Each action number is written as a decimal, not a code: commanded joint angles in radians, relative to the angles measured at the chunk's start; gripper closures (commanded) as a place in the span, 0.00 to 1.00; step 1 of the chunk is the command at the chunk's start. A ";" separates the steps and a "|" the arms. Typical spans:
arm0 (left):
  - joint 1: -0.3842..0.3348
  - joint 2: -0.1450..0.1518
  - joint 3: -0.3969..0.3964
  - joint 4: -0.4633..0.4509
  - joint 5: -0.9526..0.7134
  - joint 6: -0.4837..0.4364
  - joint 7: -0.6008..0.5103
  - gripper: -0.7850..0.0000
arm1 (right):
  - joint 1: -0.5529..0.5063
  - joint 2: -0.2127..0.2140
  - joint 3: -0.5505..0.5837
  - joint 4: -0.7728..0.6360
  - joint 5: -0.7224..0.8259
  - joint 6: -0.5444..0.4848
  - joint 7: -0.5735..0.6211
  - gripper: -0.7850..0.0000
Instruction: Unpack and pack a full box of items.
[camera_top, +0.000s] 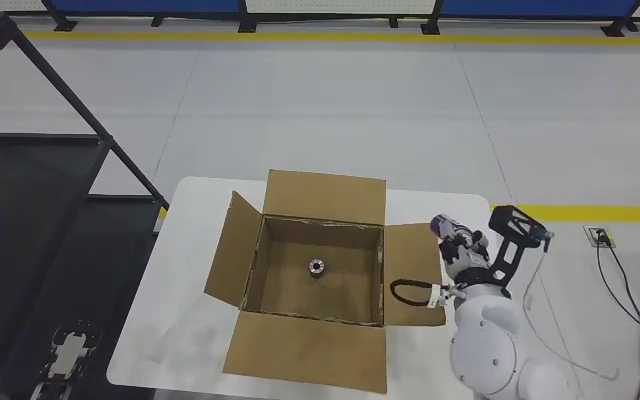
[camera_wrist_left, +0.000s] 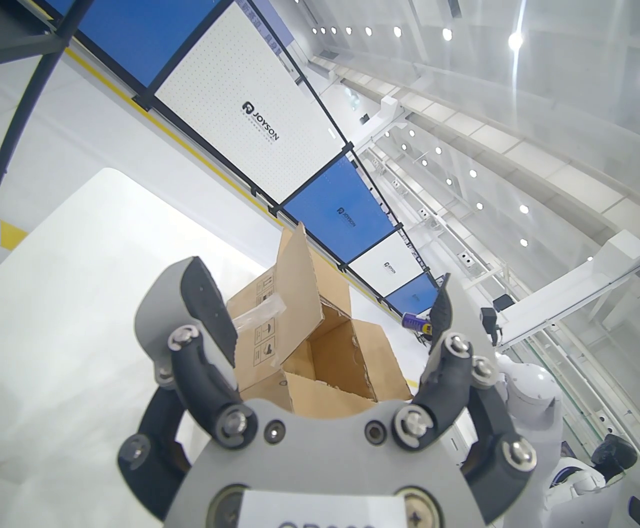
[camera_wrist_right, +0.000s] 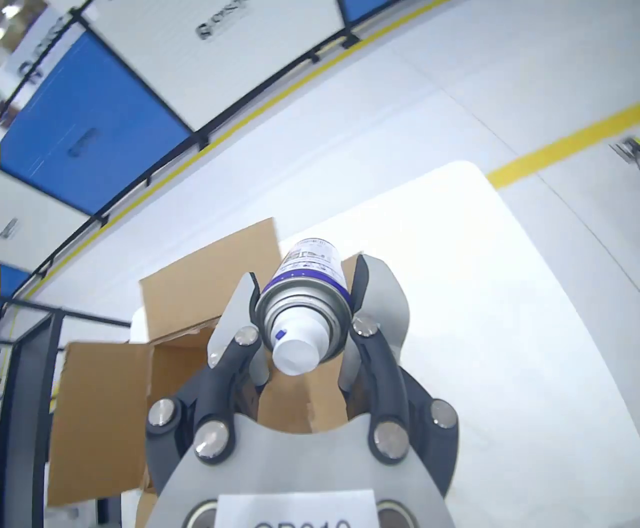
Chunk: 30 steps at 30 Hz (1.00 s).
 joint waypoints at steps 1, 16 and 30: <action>0.000 0.000 0.000 0.000 0.000 0.000 0.000 0.00 | -0.012 0.005 0.075 0.082 -0.010 0.006 0.036 1.00; 0.000 0.000 0.000 0.000 0.000 0.000 0.000 0.00 | 0.169 0.013 0.187 0.625 0.058 -0.195 0.283 1.00; 0.000 0.000 0.000 0.000 0.000 0.000 0.000 0.00 | 0.239 0.008 0.189 0.757 0.072 -0.237 0.325 0.53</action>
